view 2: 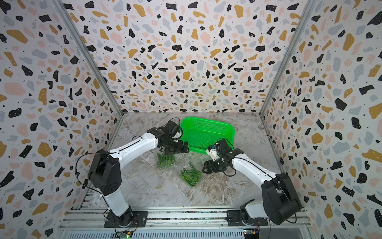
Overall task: Take small green peppers out of containers
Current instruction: Move the packing box to the center of the board.
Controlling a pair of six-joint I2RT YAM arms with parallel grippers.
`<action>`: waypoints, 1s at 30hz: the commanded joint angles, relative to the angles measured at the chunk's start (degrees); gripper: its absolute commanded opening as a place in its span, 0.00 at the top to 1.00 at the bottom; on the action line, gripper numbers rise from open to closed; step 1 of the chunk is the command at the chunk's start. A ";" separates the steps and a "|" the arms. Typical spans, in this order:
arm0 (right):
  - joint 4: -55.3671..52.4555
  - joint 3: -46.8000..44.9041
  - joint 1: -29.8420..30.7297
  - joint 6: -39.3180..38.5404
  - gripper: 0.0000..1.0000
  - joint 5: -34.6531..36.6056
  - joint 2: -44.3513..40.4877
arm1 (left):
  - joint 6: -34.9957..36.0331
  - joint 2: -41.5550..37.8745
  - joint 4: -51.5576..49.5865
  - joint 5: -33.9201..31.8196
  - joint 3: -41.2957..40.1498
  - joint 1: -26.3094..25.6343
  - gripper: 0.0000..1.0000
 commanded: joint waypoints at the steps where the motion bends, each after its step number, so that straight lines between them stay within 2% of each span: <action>1: -0.93 -0.02 0.25 -0.68 0.26 0.35 -1.12 | -0.62 1.26 4.52 1.95 -1.59 -0.21 0.01; 9: -0.93 -0.33 0.20 -0.50 0.26 0.40 -1.48 | -0.28 1.34 1.49 -4.42 -4.02 -0.26 0.03; 14: -1.02 -0.70 0.20 -0.15 0.25 0.56 -2.21 | 0.23 -2.62 -2.18 -9.20 -6.88 -0.21 0.03; 19: -2.64 -0.94 0.02 -0.32 0.25 -0.83 -3.60 | 1.47 -6.96 -4.91 -10.38 -9.46 -0.17 0.03; 25: -7.93 -0.46 0.05 -1.77 0.23 -3.32 -5.65 | 5.48 -9.95 -3.56 -1.89 -9.92 -0.21 0.01; 30: -11.00 -1.92 0.04 -2.66 0.23 -8.24 -5.53 | 5.61 -7.18 -0.63 8.67 -9.57 -0.21 0.00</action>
